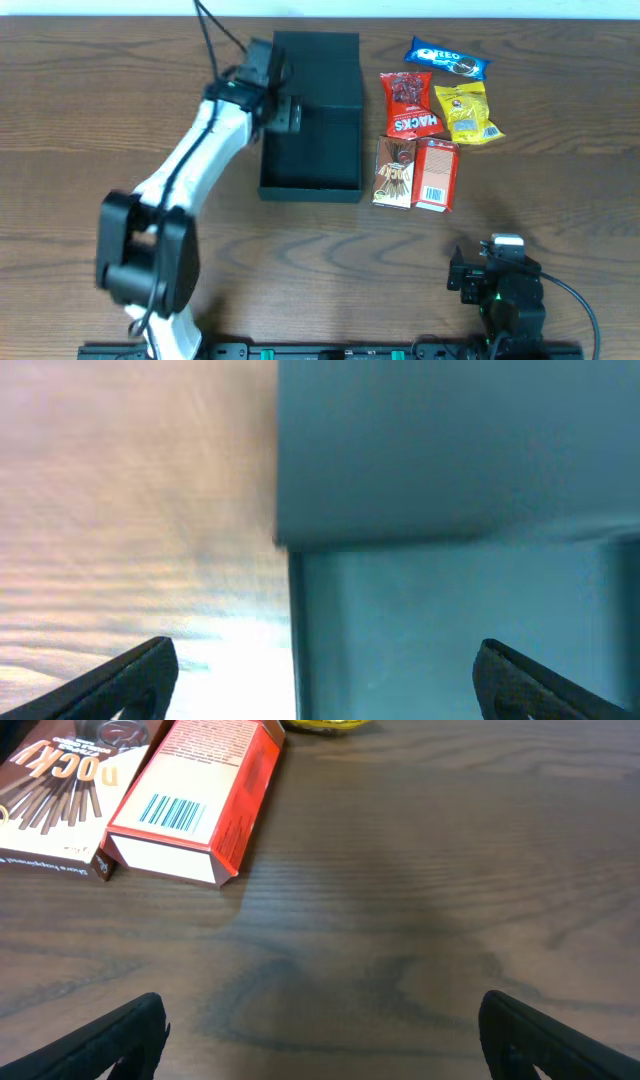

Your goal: Pack container

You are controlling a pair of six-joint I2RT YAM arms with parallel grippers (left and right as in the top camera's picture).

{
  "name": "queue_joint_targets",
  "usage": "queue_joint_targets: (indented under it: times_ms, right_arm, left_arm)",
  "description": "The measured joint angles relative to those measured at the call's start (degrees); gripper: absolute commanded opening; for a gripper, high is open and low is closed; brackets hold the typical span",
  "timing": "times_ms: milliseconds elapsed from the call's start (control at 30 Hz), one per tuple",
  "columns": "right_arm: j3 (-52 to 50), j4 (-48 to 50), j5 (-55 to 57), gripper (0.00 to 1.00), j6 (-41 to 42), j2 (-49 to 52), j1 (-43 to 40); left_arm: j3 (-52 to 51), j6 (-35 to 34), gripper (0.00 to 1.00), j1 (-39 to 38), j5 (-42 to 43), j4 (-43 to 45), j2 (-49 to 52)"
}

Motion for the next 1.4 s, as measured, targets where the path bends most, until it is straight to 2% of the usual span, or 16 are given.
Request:
queue_joint_targets:
  times_ms: [200,433,633,700,767,833,1000,1067,1267,1400]
  right_arm:
    - [0.0,0.0,0.0,0.99,0.0,0.0,0.0]
    - [0.0,0.0,0.0,0.99,0.0,0.0,0.0]
    - [0.0,0.2,0.0,0.99,0.0,0.0,0.0]
    - [-0.3,4.8,-0.2,0.99,0.2,0.0,0.0]
    - [-0.5,12.2,-2.1,0.99,3.8,0.0,0.0]
    - [-0.5,18.7,-6.4,0.99,11.5,0.0,0.0]
    - [-0.5,20.0,-17.4,0.99,36.5,0.0,0.0]
    - [-0.5,22.8,-19.9,0.99,42.2,0.0,0.0]
    - [-0.2,36.2,-22.6,0.99,41.9,4.0,-0.7]
    - [4.6,37.4,-22.7,0.99,38.8,20.0,-4.7]
  left_arm:
    - [3.0,-0.3,0.95,3.1,-7.5,4.3,-11.0]
    - [3.1,0.0,0.95,13.0,-8.9,7.3,-9.6]
    - [3.1,0.4,0.95,14.3,-6.8,8.0,-8.7]
    - [3.1,0.4,0.95,14.3,-5.2,8.0,-8.7]
    - [3.1,0.4,0.95,14.3,-3.0,7.9,-8.7]
    - [3.1,0.5,0.95,14.3,-1.8,7.8,-8.7]
    - [3.1,0.6,0.95,14.3,0.3,6.2,-8.7]
    - [3.1,0.7,0.95,14.3,1.3,6.0,-8.7]
    - [3.1,2.3,0.95,14.3,4.3,6.0,-8.7]
    - [3.1,2.8,0.95,14.3,4.8,6.2,-8.7]
